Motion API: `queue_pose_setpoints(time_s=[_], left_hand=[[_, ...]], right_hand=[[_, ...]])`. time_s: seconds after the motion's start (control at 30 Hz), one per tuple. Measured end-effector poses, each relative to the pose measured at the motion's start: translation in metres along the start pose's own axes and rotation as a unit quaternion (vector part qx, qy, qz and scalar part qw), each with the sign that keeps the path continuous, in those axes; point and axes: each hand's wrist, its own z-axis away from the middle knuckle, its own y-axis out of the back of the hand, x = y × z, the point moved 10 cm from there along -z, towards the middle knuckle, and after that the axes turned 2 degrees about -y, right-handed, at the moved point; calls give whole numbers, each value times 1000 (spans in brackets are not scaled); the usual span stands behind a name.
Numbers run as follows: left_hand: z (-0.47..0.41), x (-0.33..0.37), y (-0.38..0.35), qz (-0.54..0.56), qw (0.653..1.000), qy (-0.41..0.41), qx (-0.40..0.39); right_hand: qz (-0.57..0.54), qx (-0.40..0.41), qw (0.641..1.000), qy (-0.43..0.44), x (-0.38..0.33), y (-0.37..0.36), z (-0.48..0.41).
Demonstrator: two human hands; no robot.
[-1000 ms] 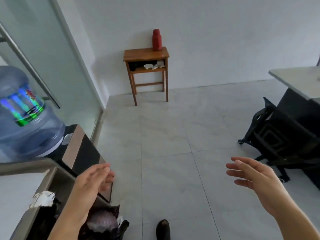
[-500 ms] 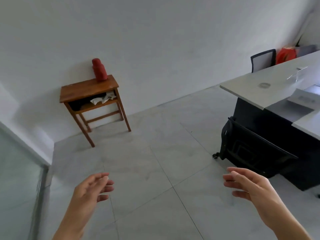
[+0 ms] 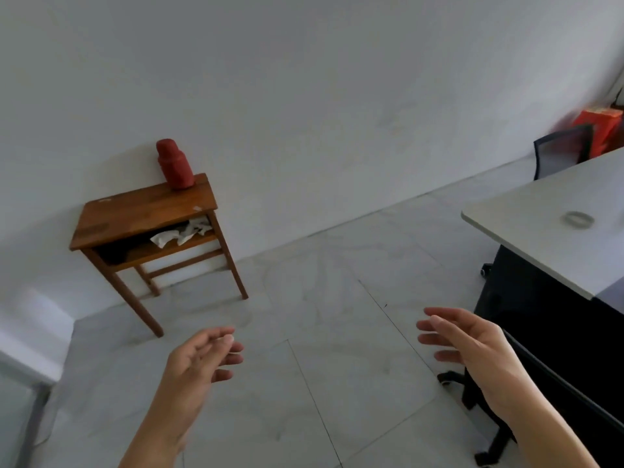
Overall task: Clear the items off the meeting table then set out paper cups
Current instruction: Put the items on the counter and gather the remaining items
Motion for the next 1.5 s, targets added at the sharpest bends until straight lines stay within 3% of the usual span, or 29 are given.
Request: queue_pose_setpoints(time_s=[0.23,0.5,0.73,0.97,1.13,1.3,1.5], left_hand=[[-177,-13,-10,6,999,35,29],[-417,58,-73,-8,998,16,-60],[-567,98,-202,-48,981,-22,-188],[-717,127,-297,-74,979,-20,-189],[-807,173,-359,-78,977,-47,-190],[-889,167,-420,-76,977,-4,-198],[-1020,177,-537,-88,965,-8,-245]], right_hand=[[29,4,999,-12,-17,-43,-163],[20,35,999,-2,-76,-85,-333],[-14,119,992,-35,-68,-34,-453],[-23,158,987,-35,-81,16,-630],[-1,140,990,-17,-120,23,-760],[12,103,994,-38,-130,41,-853],[-21,228,971,-72,-115,130,-945]])
